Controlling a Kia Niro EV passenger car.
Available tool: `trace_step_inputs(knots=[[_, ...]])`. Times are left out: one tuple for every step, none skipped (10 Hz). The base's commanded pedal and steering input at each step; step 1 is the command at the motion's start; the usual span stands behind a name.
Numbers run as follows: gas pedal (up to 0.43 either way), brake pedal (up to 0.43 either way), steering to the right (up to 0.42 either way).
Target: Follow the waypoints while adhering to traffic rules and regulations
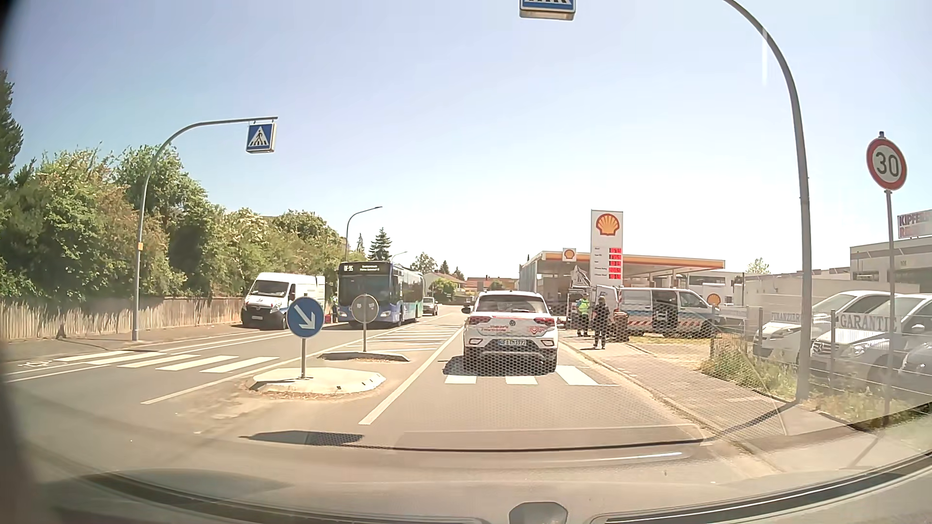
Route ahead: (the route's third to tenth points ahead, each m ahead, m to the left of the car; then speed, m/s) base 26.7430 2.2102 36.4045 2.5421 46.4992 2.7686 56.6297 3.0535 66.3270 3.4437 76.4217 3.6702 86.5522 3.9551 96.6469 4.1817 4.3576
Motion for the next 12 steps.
trace_step_inputs(knots=[[0.370,0.030,0.000],[0.378,0.030,0.000],[0.378,0.030,0.000],[0.378,0.030,0.000],[0.378,0.030,0.000],[0.370,0.030,0.000],[0.370,0.030,0.000],[0.358,0.030,0.000],[0.319,0.030,0.000],[0.299,0.030,0.000],[0.280,0.030,0.000],[0.240,0.030,0.000]])
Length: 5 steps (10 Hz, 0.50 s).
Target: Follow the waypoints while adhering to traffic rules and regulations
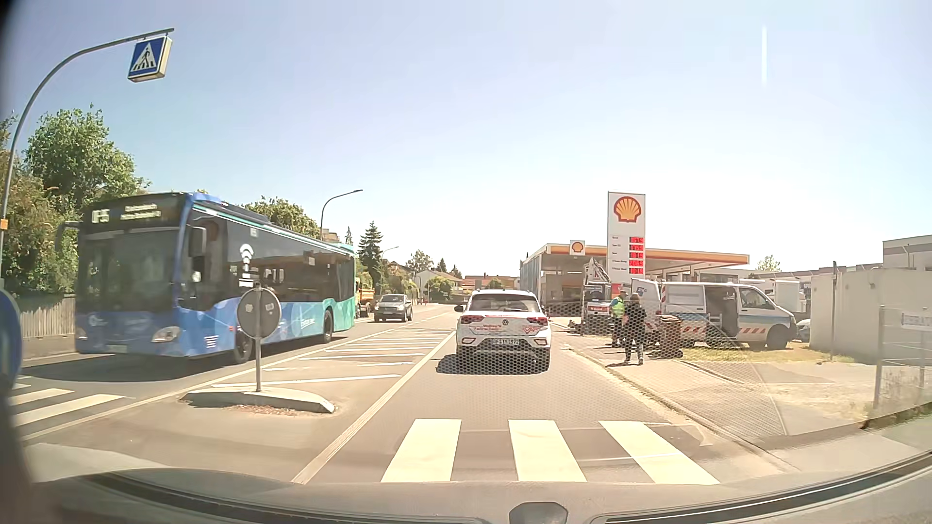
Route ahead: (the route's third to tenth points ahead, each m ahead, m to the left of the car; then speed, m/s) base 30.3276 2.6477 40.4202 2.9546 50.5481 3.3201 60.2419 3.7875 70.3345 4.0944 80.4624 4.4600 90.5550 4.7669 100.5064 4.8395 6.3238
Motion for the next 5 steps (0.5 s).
trace_step_inputs(knots=[[0.220,0.030,0.000],[0.189,0.030,0.000],[0.150,0.030,0.000],[0.130,0.030,0.000],[0.110,0.030,0.000]])
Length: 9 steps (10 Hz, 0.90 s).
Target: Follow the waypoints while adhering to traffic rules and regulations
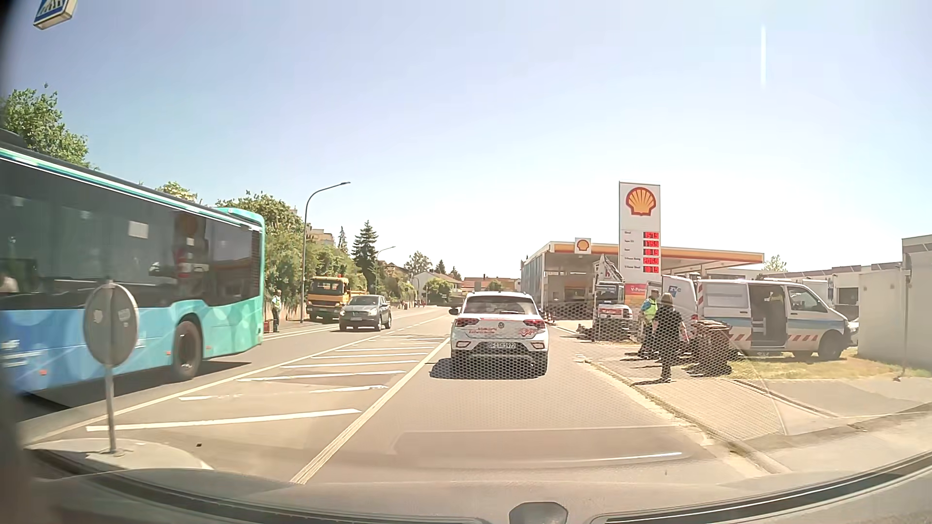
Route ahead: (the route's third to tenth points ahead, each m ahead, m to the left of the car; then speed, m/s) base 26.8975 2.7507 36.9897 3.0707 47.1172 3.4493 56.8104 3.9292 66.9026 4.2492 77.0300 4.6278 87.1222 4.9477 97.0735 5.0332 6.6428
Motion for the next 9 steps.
trace_step_inputs(knots=[[0.067,0.030,-0.001],[0.039,0.030,-0.001],[0.020,0.030,-0.001],[0.008,0.030,-0.001],[0.000,0.030,-0.001],[0.000,0.030,-0.001],[0.000,0.030,-0.001],[0.000,0.030,-0.001],[0.000,0.030,-0.001]])
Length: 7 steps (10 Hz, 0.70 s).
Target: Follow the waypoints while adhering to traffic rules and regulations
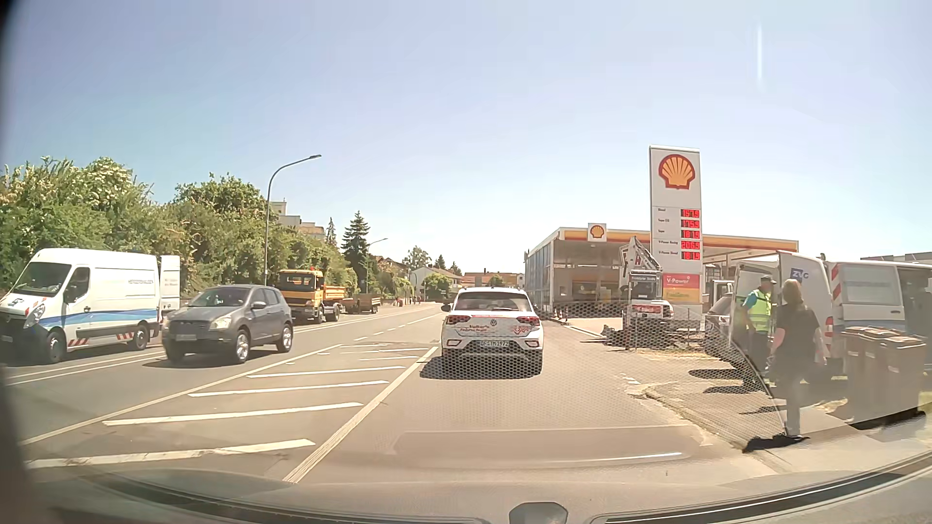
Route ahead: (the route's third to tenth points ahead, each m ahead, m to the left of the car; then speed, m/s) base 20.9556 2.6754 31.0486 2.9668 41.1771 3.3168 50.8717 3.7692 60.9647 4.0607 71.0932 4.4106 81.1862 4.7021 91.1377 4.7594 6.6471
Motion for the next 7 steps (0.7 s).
trace_step_inputs(knots=[[0.000,0.030,-0.001],[0.000,0.030,-0.001],[0.000,0.030,0.000],[0.000,0.030,0.000],[0.000,0.030,0.001],[0.000,0.030,0.003],[0.000,0.030,0.004]])
